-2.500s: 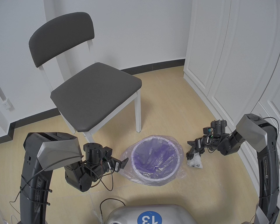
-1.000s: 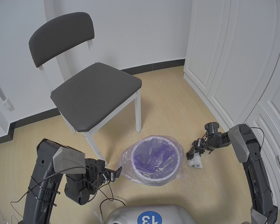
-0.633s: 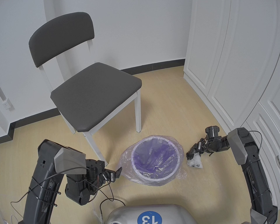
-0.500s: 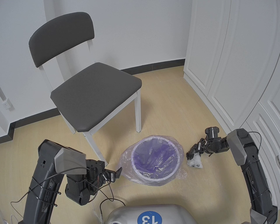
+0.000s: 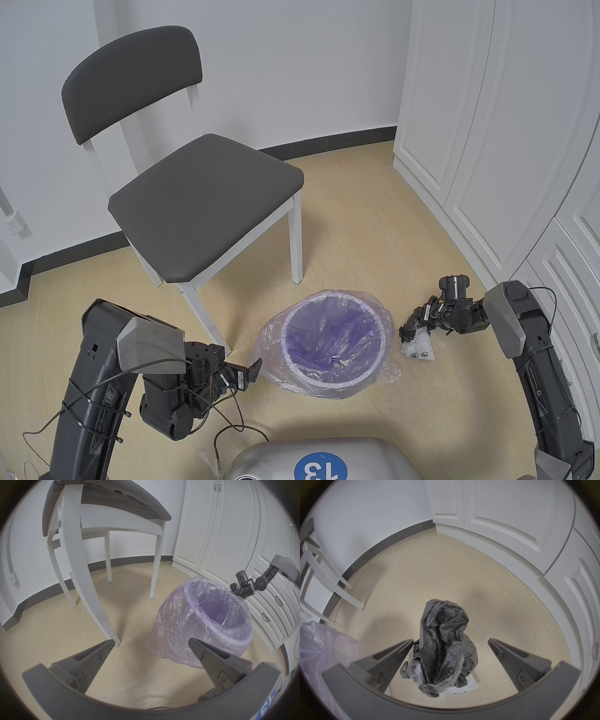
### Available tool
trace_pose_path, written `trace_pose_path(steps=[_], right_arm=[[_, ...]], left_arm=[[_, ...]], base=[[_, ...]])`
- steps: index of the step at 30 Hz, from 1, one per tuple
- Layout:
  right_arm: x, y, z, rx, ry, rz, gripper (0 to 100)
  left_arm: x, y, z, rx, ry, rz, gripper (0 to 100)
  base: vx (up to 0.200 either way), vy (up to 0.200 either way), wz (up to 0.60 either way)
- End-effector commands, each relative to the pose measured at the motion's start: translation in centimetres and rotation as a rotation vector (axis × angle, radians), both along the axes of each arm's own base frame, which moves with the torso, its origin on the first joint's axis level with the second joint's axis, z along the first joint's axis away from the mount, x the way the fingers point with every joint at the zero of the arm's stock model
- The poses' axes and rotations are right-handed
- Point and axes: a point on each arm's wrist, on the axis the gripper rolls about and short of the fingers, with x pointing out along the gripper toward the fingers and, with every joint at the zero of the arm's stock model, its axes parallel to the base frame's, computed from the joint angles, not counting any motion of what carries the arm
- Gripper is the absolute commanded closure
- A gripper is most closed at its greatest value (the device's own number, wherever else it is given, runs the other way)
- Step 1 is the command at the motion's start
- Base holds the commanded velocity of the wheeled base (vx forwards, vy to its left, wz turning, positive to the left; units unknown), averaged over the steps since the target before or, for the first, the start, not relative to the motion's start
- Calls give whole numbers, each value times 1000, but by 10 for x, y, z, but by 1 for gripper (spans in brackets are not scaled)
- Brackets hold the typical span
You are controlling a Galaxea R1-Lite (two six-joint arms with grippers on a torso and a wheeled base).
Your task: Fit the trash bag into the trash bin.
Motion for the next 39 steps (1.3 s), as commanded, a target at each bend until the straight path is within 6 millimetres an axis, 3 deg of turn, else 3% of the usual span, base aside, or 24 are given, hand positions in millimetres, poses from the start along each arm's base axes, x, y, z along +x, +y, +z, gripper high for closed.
trace_pose_path(steps=[1, 9, 23, 39], right_arm=[[0, 2, -1, 0, 0, 3, 100], [-6, 3, -3, -31, 20, 30, 100], [-6, 6, 8, -74, -188, 12, 100], [-10, 11, 12, -95, -224, 18, 100]], left_arm=[[1, 0, 1, -6, -15, 0, 0], [1, 0, 1, -8, -15, 2, 0], [2, -1, 2, -30, -16, 10, 0], [3, 0, 2, -34, -14, 13, 0]], base=[[0, 0, 0], [0, 0, 0], [0, 0, 0], [0, 0, 0]])
